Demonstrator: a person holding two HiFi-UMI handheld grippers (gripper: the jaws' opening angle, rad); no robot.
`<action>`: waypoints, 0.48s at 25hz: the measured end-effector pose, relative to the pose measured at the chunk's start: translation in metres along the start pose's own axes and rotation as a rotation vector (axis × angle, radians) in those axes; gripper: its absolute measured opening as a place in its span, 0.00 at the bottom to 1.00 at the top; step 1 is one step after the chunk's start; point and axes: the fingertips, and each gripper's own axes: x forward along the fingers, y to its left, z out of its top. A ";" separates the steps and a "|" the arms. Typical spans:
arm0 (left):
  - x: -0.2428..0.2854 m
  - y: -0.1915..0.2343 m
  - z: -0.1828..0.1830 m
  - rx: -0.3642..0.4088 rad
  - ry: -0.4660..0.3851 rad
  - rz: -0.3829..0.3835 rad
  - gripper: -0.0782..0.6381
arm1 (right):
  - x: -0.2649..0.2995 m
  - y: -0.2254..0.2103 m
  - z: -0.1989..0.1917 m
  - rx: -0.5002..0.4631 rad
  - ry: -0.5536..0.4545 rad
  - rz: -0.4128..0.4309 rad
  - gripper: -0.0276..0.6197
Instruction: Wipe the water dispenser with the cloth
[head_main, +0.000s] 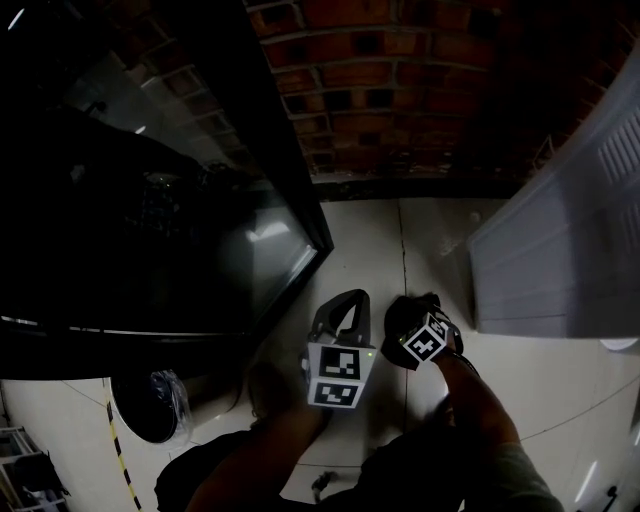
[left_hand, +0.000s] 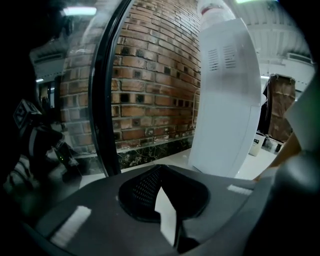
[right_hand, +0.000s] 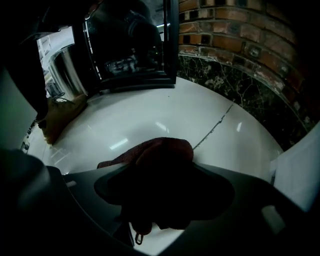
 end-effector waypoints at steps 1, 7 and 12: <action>-0.001 -0.001 0.004 0.004 -0.007 -0.001 0.11 | -0.002 0.000 -0.001 0.003 0.005 -0.007 0.49; -0.005 -0.011 0.039 0.114 -0.061 0.018 0.11 | -0.039 0.005 -0.002 0.086 -0.037 -0.023 0.21; -0.020 -0.017 0.087 0.106 -0.114 0.010 0.11 | -0.118 -0.017 0.036 0.214 -0.224 -0.105 0.20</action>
